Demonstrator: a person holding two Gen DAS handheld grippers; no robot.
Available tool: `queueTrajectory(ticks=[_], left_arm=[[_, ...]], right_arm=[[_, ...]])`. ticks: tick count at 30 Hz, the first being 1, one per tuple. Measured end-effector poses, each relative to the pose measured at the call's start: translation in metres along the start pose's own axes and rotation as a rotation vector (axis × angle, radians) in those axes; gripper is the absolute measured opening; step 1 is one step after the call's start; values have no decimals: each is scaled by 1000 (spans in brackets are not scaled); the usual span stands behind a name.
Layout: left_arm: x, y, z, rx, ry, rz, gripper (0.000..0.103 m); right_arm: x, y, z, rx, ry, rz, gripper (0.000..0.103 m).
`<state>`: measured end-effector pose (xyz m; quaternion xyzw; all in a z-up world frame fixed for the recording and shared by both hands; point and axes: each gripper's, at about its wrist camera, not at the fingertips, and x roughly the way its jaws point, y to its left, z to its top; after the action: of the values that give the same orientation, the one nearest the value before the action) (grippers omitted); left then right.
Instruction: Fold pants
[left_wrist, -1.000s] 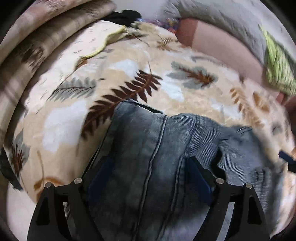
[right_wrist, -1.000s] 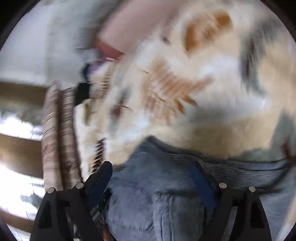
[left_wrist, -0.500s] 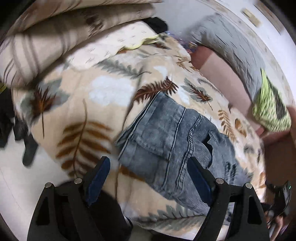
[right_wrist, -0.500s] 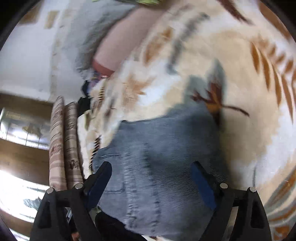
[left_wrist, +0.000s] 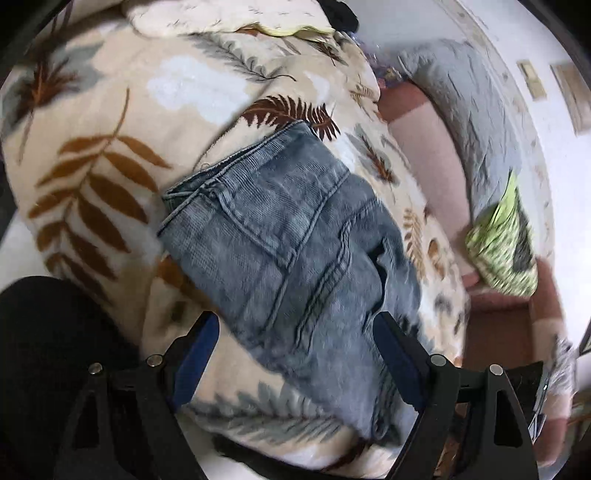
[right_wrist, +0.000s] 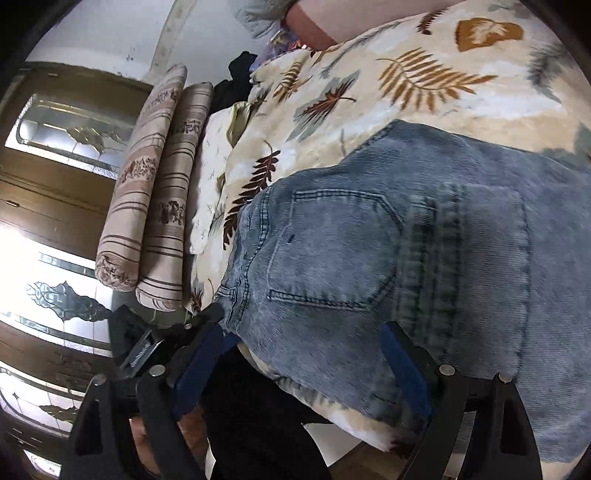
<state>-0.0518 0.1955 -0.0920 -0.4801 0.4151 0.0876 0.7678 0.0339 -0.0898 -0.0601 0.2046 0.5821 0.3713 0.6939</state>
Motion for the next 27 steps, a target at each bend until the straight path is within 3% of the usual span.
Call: queueTrajectory(ticks=[10,17,18,19,20,21,27], left_arm=[[5,17,12,-148,32,-31,86],[10,14,20,-178,-34,11,86],[9,10,22,-159,-47,5,82],[8,4,25,-124,-61,10,58],[8,1,26,-100,-62,31,44],[8,-3,28,-70,-59,39,36],[3,-13,27,11,-87,47,29]], right_arm=[[15,11,22,11,7,-38,89],[34,14,35,23,19,-33,89],[39,13,38,29,22,-27,89],[47,8,41,49,30,-21,89],[59,-2,44,107,48,-15,89],[71,-12,43,155,77,-2,89],[67,-16,43,170,85,27,91]])
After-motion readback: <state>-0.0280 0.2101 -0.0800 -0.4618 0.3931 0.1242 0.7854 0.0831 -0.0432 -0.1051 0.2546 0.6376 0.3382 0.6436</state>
